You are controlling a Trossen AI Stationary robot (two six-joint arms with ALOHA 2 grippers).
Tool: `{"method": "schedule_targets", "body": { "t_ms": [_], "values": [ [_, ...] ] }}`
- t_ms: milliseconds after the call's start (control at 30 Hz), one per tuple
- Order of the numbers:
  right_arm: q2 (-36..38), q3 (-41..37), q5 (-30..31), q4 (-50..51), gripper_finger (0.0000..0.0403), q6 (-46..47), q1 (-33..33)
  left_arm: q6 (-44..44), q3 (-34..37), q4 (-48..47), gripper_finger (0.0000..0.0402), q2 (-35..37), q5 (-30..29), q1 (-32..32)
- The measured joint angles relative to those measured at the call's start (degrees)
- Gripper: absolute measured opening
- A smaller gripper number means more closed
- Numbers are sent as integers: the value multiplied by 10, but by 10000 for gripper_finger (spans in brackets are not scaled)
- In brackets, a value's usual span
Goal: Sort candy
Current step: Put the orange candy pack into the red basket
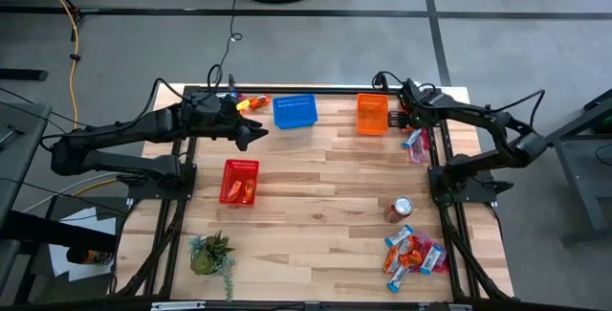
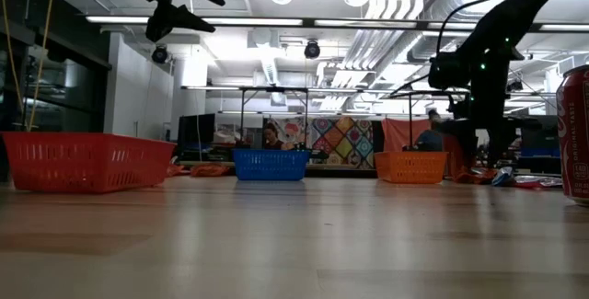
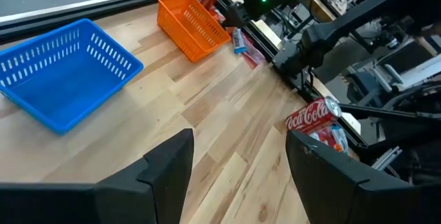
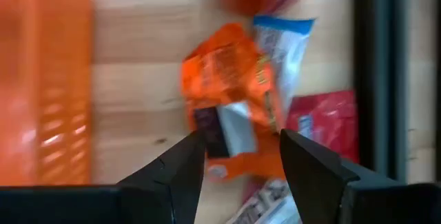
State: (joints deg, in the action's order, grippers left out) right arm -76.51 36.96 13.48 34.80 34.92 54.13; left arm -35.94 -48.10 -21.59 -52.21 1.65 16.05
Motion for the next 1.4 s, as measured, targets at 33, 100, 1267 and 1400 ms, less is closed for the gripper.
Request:
{"method": "schedule_targets", "body": {
  "t_ms": [33,100,1267,1400],
  "values": [
    [0,-4,12,-3,183,-3,0,0,0,2,218,0,0,0],
    [0,-8,21,-12,183,-14,0,-4,0,5,218,0,0,0],
    [263,128,-181,121,2,-185,-59,51,0,26,218,12,-9,16],
    [315,127,-326,89,2,-231,-116,66,0,33,218,12,-9,16]
  ]
}}
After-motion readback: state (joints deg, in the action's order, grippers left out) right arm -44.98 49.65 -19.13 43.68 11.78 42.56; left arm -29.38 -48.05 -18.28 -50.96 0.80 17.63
